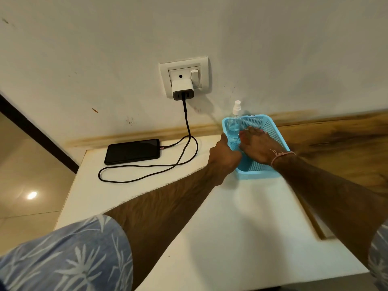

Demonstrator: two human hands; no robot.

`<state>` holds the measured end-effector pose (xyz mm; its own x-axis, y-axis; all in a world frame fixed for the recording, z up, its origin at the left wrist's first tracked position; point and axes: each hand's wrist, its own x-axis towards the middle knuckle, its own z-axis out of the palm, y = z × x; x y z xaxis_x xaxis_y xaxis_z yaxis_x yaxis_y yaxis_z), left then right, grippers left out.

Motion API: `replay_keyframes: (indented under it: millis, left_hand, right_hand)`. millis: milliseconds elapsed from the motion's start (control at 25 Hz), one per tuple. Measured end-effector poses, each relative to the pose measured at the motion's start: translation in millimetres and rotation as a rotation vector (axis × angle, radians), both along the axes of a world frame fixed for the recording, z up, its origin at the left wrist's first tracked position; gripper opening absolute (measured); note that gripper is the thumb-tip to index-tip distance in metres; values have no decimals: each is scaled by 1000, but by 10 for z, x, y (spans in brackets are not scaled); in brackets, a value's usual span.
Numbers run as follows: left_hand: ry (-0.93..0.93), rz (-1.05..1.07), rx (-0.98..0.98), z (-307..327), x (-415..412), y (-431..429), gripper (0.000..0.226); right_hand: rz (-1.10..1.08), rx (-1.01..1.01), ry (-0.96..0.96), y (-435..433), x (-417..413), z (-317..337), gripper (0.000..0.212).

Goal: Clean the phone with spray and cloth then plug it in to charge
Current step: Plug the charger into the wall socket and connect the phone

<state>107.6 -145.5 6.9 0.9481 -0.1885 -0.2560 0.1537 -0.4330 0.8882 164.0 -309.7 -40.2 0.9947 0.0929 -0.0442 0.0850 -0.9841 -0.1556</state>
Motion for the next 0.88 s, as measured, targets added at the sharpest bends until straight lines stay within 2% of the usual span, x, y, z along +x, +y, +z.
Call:
replay_keyframes:
  millis: [80, 120, 240, 440, 720, 880]
  left_hand:
    - [3, 3, -8, -3, -7, -11, 52]
    - [2, 4, -7, -3, -12, -17, 51]
    - [0, 9, -10, -20, 3, -21, 52]
    - [16, -1, -22, -16, 11, -20, 53]
    - [31, 4, -20, 59, 36, 17, 57]
    - [63, 20, -8, 168, -29, 107, 78]
  right_hand:
    - [-4, 30, -44, 21, -15, -26, 33]
    - [4, 31, -55, 18, -15, -71, 34]
    - [14, -9, -29, 22, -11, -155, 57]
    - [6, -25, -26, -4, 27, -234, 63]
    - [-16, 52, -34, 42, -27, -64, 39]
    - [-18, 48, -73, 124, -60, 69, 29]
